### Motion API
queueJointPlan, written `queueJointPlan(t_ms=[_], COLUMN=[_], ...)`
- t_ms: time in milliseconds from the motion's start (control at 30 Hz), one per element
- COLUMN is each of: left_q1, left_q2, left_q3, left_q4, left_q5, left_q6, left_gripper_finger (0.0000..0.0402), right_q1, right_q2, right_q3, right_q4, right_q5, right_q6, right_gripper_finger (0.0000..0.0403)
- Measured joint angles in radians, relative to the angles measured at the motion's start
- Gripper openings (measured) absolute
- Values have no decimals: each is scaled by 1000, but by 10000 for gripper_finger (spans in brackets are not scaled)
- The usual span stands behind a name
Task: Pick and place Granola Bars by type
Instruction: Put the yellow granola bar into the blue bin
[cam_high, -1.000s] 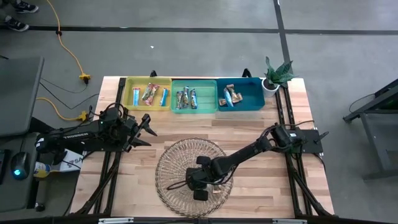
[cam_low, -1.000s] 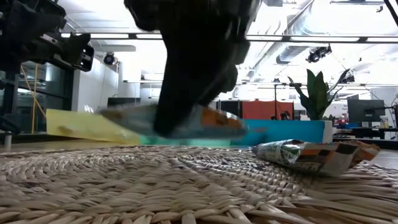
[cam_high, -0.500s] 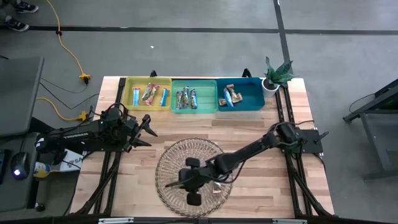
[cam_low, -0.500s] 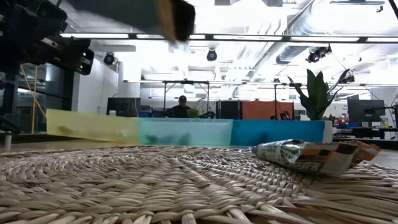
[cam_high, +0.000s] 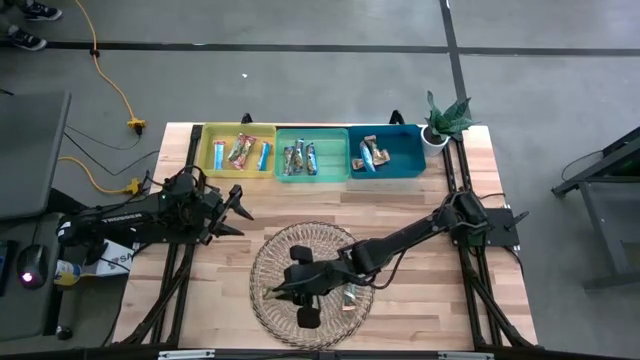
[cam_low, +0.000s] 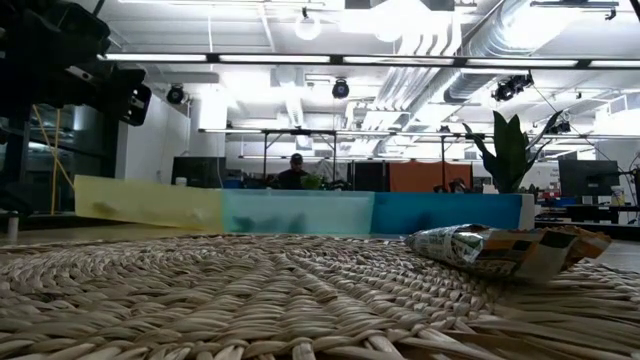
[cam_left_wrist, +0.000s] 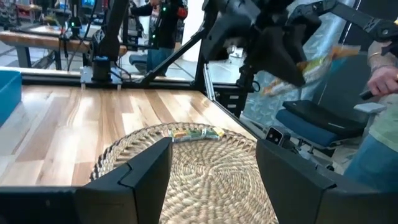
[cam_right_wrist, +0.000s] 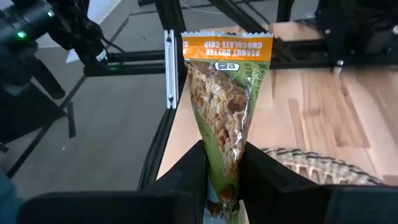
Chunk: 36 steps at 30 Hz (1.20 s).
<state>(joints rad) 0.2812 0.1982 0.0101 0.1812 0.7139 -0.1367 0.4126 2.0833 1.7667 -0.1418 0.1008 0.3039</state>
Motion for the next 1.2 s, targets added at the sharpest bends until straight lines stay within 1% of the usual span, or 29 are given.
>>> queueJointPlan(t_ms=[333,467,667,833,1000,1200], left_q1=[0,0,0,0,0,0], left_q2=[0,0,0,0,0,0], left_q3=[0,0,0,0,0,0], left_q4=[-7,-9,-13,-24,-27,-27], left_q5=[0,0,0,0,0,0], left_q6=[0,0,0,0,0,0], left_gripper_finger=[230,230,230,230,230,230], right_q1=[-8,-15,-40,-71,-122,-198], right_q2=[-31,-43,-108,-198,-304,-434], right_q3=[1,1,1,1,1,1], right_q4=[4,13,27,0,-98,-221], right_q5=[13,23,35,126,264,393], right_q6=[-42,-67,-121,-215,-311,-359], right_gripper_finger=[68,61,52,51,51,51])
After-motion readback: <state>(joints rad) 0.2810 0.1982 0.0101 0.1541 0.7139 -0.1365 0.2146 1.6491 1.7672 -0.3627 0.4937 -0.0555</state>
